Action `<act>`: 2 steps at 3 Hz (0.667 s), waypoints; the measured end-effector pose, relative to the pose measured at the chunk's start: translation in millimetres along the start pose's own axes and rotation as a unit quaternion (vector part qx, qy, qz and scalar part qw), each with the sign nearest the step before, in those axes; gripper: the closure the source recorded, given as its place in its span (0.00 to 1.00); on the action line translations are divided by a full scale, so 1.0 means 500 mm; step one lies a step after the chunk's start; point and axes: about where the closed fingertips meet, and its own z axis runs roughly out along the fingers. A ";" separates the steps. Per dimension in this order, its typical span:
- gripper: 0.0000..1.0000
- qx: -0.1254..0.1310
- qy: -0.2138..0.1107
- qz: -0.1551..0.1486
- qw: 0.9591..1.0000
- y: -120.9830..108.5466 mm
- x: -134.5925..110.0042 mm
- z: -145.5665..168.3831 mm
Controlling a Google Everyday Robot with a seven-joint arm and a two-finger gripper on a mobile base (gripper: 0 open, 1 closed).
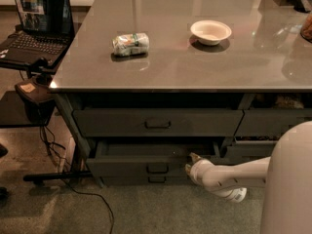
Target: Open middle drawer
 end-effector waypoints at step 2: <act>1.00 -0.002 0.000 0.000 1.000 0.007 0.005 -0.004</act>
Offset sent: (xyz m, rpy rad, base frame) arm -0.0557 -0.0251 -0.0504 0.0117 0.0471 0.0328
